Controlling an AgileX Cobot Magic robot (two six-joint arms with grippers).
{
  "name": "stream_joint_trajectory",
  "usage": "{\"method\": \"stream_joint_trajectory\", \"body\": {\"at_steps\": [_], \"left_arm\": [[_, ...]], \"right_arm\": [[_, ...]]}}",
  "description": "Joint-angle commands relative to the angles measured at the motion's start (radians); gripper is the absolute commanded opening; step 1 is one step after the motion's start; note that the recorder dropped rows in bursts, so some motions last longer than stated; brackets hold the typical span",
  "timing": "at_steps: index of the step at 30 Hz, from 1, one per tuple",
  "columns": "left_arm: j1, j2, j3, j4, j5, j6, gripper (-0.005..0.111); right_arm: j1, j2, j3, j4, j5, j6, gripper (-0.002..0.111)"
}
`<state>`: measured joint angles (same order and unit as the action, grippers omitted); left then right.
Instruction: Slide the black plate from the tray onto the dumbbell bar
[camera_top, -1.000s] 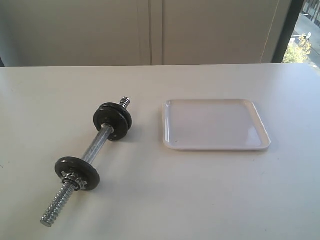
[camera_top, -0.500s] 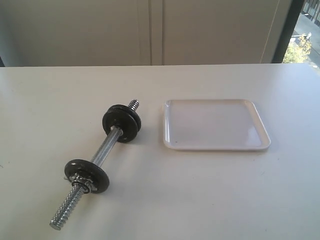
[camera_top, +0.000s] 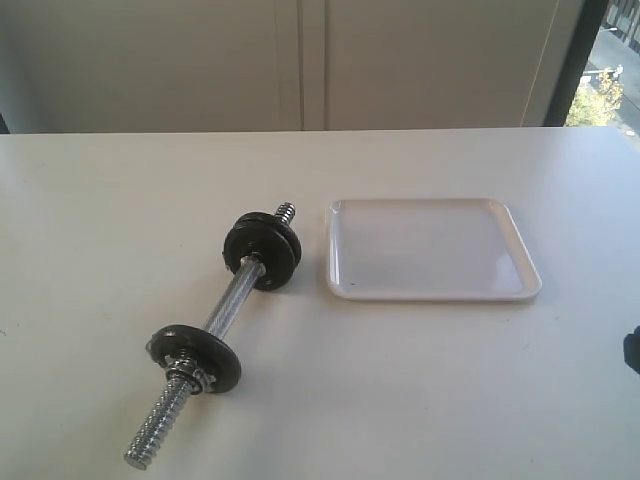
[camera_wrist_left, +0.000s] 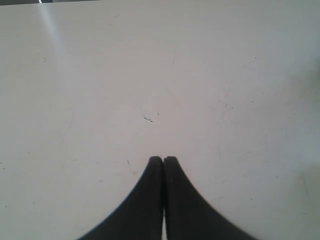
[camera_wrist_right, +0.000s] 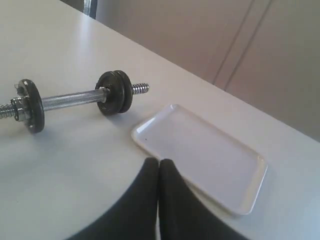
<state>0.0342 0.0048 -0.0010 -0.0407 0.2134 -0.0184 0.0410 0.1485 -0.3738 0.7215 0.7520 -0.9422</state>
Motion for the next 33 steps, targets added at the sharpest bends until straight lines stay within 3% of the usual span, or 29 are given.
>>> {"method": "stream_joint_trajectory", "body": {"at_steps": [1, 5, 11, 22, 30, 33], "left_arm": [[-0.006, -0.005, 0.001, -0.015, -0.002, 0.0, 0.0], [-0.006, -0.005, 0.001, -0.015, -0.002, 0.0, 0.0], [-0.006, -0.005, 0.001, -0.015, -0.002, 0.0, 0.0], [-0.006, -0.005, 0.001, -0.015, -0.002, 0.0, 0.0], [-0.006, -0.005, 0.001, -0.015, -0.002, 0.0, 0.0], [-0.006, -0.005, 0.001, -0.015, -0.002, 0.0, 0.0]], "right_arm": [[-0.003, -0.006, 0.016, 0.008, -0.018, 0.043, 0.0], [-0.003, -0.006, 0.016, 0.029, -0.066, 0.209, 0.0], [-0.003, -0.006, 0.016, 0.029, -0.099, 0.771, 0.0], [-0.003, -0.012, 0.016, 0.017, -0.097, 0.8, 0.0], [-0.003, -0.088, 0.016, -0.295, -0.11, 0.803, 0.0], [-0.003, -0.118, 0.016, -0.331, -0.144, 0.824, 0.0]]}}
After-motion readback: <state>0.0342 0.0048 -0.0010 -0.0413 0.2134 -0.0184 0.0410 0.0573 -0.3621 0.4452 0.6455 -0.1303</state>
